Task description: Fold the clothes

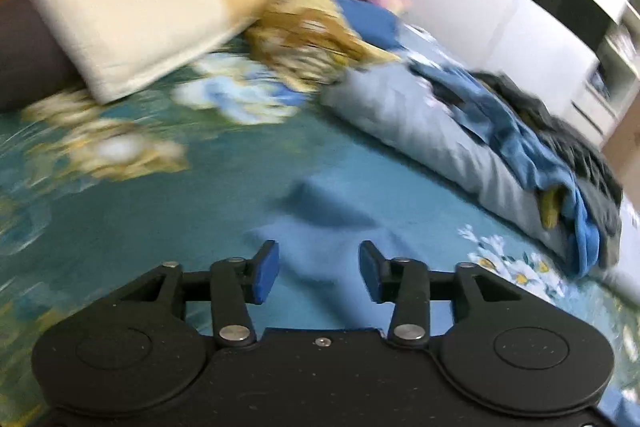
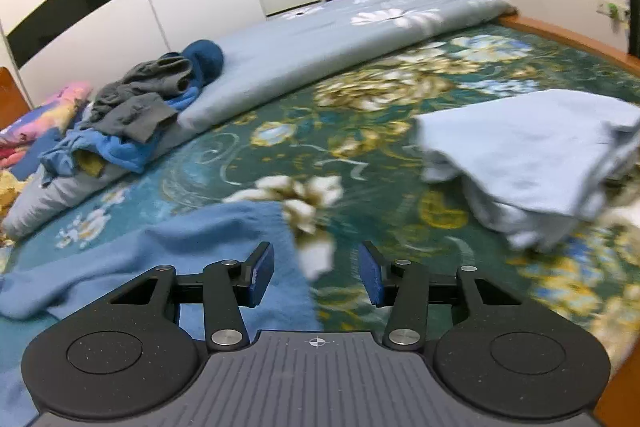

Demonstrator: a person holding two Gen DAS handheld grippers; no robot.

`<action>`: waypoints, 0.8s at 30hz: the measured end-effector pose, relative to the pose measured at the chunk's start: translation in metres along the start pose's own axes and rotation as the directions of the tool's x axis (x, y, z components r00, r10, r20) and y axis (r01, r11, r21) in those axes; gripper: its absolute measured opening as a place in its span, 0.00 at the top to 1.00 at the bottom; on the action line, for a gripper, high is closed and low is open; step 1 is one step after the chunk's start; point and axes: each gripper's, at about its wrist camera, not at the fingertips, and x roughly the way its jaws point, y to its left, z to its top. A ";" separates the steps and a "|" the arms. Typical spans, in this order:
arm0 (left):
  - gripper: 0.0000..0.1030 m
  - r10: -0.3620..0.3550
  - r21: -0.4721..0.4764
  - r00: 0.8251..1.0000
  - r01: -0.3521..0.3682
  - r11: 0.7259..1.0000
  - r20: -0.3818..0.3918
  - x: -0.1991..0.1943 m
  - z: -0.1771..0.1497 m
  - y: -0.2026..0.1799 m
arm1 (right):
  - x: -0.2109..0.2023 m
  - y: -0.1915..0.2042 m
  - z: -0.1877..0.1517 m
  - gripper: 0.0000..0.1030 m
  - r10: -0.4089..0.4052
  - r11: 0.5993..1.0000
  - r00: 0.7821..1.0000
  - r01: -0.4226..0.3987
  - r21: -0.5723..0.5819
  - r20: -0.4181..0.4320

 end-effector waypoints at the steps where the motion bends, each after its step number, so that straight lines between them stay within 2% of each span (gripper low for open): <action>1: 0.51 -0.004 0.032 1.000 0.004 0.999 -0.007 0.014 0.004 -0.013 | 0.006 0.005 0.002 0.58 0.010 1.000 1.000 -0.010 -0.010 -0.005; 4: 0.51 0.058 0.096 0.997 -0.054 0.994 -0.044 0.053 0.003 -0.031 | 0.024 0.018 0.008 0.57 0.029 0.999 0.999 -0.029 -0.043 -0.019; 6: 0.58 0.081 0.109 0.996 -0.075 0.991 -0.047 0.069 0.002 -0.036 | 0.035 0.023 0.012 0.55 0.030 0.998 0.999 -0.032 -0.058 -0.033; 7: 0.67 0.078 0.108 0.996 -0.074 0.991 -0.040 0.074 0.001 -0.036 | 0.039 0.024 0.014 0.54 0.027 0.998 0.999 -0.029 -0.062 -0.040; 8: 0.98 0.059 0.114 0.998 -0.054 0.992 -0.033 0.076 0.001 -0.036 | 0.042 0.024 0.015 0.53 0.022 0.997 0.999 -0.026 -0.067 -0.046; 9: 1.00 0.057 0.129 0.998 -0.052 0.990 -0.032 0.077 0.002 -0.039 | 0.045 0.024 0.015 0.52 0.019 0.997 0.999 -0.022 -0.071 -0.050; 11: 1.00 0.049 0.152 0.999 -0.046 0.987 -0.017 0.077 0.005 -0.043 | 0.050 0.022 0.016 0.52 0.014 0.997 0.998 -0.018 -0.074 -0.056; 15: 1.00 0.028 0.096 0.995 -0.037 0.995 0.092 0.077 0.034 -0.052 | 0.062 0.019 0.022 0.52 0.014 0.998 0.998 -0.018 -0.063 -0.064; 18: 0.99 0.082 0.052 0.987 -0.090 0.995 0.138 0.084 0.062 -0.063 | 0.074 0.023 0.030 0.52 0.014 0.997 0.997 -0.020 -0.080 -0.073; 22: 0.78 0.041 0.015 0.993 -0.043 0.999 0.112 0.077 0.069 -0.062 | 0.090 0.023 0.036 0.52 0.019 0.997 0.995 -0.026 -0.077 -0.095; 23: 0.65 0.031 0.006 0.994 -0.032 0.999 0.106 0.075 0.071 -0.061 | 0.093 0.021 0.037 0.52 0.023 0.998 0.994 -0.030 -0.064 -0.102; 24: 0.57 0.027 0.011 0.994 -0.028 1.000 0.102 0.068 0.067 -0.059 | 0.095 0.018 0.037 0.52 0.027 0.998 0.994 -0.032 -0.050 -0.109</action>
